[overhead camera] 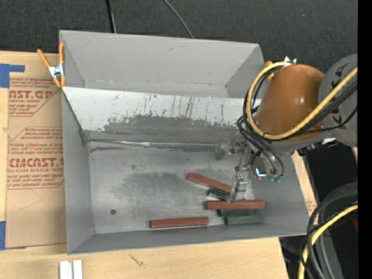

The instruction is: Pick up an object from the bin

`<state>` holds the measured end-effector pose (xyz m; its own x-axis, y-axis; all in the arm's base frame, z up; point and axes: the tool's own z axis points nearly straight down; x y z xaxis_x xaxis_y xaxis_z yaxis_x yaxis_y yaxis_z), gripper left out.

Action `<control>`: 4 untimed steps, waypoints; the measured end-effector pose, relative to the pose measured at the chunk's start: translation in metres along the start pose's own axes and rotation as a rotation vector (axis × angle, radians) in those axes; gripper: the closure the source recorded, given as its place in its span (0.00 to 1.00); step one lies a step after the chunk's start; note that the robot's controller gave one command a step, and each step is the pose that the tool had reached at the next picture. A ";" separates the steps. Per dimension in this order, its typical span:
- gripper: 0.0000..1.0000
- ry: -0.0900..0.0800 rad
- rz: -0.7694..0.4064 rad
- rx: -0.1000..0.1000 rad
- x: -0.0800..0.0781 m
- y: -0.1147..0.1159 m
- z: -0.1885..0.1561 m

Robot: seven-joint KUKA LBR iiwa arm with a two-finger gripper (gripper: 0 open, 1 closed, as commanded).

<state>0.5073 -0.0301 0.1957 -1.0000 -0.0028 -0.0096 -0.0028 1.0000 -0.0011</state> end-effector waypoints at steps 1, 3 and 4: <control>1.00 0.011 -0.124 -0.002 0.020 -0.001 0.126; 1.00 0.002 -0.409 -0.002 0.021 0.002 -0.031; 1.00 0.008 -0.407 -0.004 0.022 0.002 -0.027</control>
Offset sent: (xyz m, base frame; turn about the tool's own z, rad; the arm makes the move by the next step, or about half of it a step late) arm 0.0000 0.0000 0.0000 0.0000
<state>0.4855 -0.0281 0.2230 -0.9172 -0.3985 -0.0015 -0.3985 0.9172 0.0007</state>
